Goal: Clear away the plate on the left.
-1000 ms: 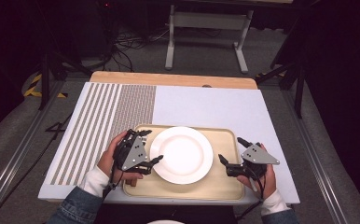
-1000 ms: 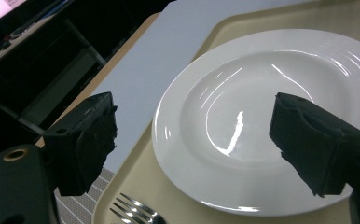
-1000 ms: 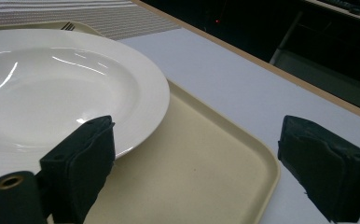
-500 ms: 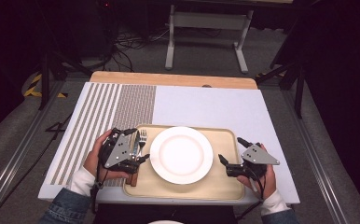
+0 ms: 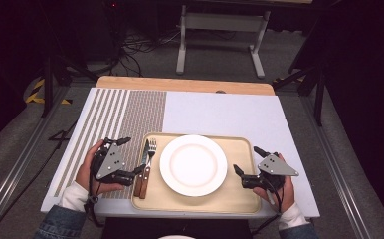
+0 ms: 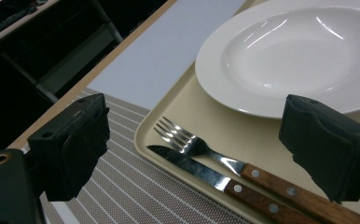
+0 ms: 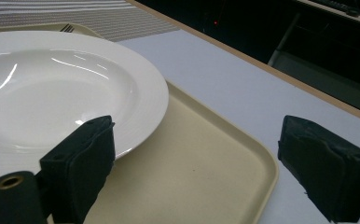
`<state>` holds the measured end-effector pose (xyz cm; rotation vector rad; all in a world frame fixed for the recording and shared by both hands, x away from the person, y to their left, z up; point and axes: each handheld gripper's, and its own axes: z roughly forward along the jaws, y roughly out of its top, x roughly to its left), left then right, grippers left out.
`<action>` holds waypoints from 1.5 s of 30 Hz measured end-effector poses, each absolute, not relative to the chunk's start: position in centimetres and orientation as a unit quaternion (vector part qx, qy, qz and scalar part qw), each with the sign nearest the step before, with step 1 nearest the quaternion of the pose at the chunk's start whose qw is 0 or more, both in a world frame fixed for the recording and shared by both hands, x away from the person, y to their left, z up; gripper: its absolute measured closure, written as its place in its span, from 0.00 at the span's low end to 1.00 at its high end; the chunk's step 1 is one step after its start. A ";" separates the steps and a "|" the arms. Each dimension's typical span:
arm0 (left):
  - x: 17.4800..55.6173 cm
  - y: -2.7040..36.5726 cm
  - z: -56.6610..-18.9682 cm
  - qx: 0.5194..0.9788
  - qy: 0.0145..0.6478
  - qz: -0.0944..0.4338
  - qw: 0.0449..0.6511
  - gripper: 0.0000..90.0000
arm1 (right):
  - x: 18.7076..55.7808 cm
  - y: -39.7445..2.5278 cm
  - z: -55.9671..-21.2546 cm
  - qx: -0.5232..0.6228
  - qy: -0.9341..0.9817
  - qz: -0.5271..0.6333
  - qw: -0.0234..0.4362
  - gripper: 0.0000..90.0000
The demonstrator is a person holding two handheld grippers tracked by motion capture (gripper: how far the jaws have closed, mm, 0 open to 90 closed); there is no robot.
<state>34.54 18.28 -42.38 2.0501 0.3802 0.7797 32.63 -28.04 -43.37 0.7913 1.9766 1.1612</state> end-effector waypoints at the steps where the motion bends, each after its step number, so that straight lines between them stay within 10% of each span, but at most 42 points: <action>1: 34.5 18.4 -42.4 0.827 0.154 0.314 0.441 0.09 | 32.6 -28.0 -43.4 0.305 0.763 0.449 0.351 0.13; 45: 32.5 23.0 -46.1 0.803 0.242 0.297 0.457 0.06 | 32.3 -28.1 -43.5 0.307 0.753 0.461 0.356 0.10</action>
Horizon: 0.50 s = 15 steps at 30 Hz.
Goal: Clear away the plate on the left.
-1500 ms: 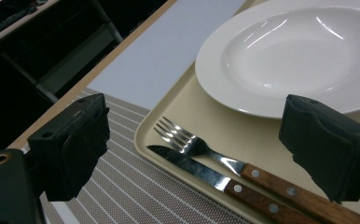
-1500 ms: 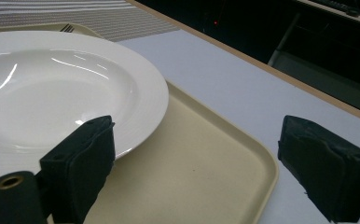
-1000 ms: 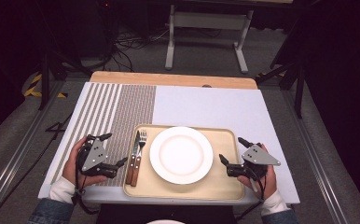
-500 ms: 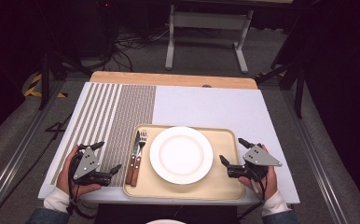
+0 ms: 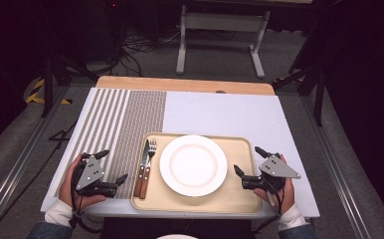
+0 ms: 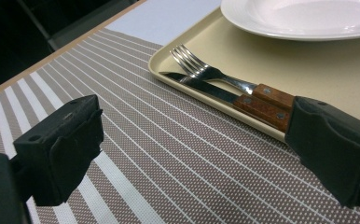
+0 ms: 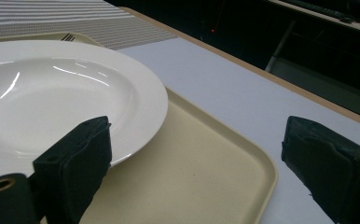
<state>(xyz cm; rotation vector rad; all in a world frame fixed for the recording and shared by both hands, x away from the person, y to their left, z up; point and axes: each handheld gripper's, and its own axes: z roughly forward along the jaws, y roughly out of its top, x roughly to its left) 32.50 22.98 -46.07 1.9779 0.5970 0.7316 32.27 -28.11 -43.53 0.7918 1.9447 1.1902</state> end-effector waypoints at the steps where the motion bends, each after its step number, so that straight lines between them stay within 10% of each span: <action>1: 32.5 23.0 -46.0 0.803 0.242 0.298 0.456 0.06 | 32.3 -28.1 -43.6 0.306 0.755 0.458 0.356 0.10; 15: 32.8 22.5 -46.2 0.811 0.236 0.291 0.450 0.07 | 32.0 -28.3 -43.6 0.310 0.752 0.458 0.359 0.08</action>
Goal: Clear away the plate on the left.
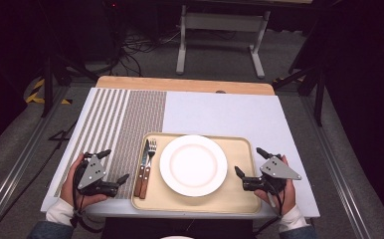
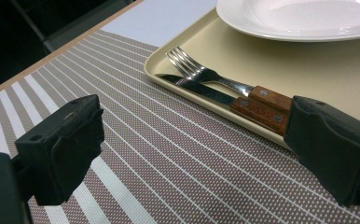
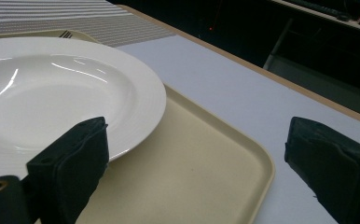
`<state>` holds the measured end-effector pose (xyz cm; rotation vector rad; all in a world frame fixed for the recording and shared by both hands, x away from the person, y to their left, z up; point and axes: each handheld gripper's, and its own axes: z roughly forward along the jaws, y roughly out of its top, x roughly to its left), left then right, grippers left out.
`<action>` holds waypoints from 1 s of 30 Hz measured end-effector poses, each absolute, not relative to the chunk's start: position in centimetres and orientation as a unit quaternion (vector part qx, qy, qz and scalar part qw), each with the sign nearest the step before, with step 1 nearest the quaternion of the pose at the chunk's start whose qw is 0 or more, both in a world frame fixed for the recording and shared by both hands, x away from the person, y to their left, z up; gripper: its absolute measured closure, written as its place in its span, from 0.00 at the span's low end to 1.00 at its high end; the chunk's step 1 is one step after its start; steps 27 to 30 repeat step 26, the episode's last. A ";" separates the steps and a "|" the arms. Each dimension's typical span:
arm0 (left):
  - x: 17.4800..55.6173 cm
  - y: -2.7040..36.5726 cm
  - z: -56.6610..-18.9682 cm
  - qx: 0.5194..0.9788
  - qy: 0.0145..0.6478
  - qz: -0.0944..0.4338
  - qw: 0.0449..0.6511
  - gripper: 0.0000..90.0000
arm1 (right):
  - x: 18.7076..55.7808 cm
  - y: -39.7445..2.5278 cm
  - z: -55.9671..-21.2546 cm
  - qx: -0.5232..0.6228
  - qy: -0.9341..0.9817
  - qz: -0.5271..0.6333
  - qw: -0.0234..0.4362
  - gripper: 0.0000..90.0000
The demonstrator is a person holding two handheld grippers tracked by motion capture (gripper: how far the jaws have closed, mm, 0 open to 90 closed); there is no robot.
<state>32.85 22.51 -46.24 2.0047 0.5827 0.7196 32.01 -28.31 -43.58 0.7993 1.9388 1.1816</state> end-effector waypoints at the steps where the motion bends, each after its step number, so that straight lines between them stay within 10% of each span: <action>1: 32.9 22.5 -46.3 0.812 0.234 0.291 0.449 0.07 | 32.0 -28.3 -43.6 0.310 0.752 0.458 0.359 0.08; 30: 33.5 22.4 -46.4 0.816 0.237 0.283 0.445 0.06 | 32.2 -28.8 -43.6 0.322 0.746 0.457 0.363 0.07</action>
